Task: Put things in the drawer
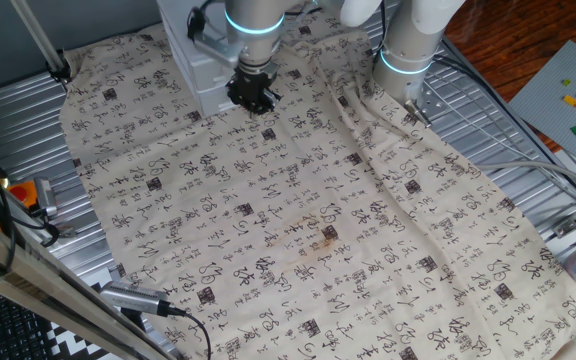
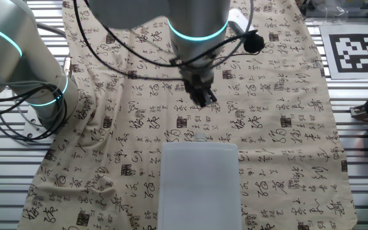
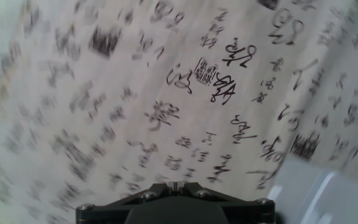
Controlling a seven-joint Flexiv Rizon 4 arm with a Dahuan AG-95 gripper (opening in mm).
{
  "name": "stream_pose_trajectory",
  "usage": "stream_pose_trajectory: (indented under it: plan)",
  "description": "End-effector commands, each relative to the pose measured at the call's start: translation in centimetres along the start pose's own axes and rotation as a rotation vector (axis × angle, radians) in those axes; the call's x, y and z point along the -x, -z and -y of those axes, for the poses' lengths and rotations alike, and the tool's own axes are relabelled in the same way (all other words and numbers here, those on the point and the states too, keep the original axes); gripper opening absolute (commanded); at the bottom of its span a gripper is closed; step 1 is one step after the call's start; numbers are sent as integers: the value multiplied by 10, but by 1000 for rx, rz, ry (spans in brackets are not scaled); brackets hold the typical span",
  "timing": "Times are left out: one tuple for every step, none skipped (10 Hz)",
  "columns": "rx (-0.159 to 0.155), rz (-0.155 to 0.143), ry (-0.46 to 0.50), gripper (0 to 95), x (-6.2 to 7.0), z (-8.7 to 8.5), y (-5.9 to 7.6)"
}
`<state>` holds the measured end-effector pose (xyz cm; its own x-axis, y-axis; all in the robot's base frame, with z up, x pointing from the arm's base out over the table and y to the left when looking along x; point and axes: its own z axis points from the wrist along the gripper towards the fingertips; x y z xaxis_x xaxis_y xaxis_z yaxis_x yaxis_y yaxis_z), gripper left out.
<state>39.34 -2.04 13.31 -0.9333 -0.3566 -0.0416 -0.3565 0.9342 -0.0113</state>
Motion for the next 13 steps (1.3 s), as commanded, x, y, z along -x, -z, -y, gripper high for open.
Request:
stream_pose_trajectory:
  plan:
    - [71, 41, -282, 0, 39, -32, 33]
    - [63, 32, -293, 0, 47, -35, 38]
    - [39, 26, -313, 0, 58, -41, 46]
    - [47, 40, -344, 0, 64, -44, 50]
    - [44, 43, -368, 0, 72, -49, 54]
    - [40, 44, -377, 0, 75, -52, 56]
    - [38, 45, -398, 0, 77, -58, 61]
    - [40, 41, -411, 0, 78, -61, 62]
    - [36, 39, -412, 0, 78, -64, 62]
    - [35, 41, -409, 0, 77, -65, 62]
    - [36, 44, -403, 0, 76, -67, 62]
    - [37, 44, -403, 0, 76, -69, 63]
    - [39, 45, -403, 0, 77, -71, 64]
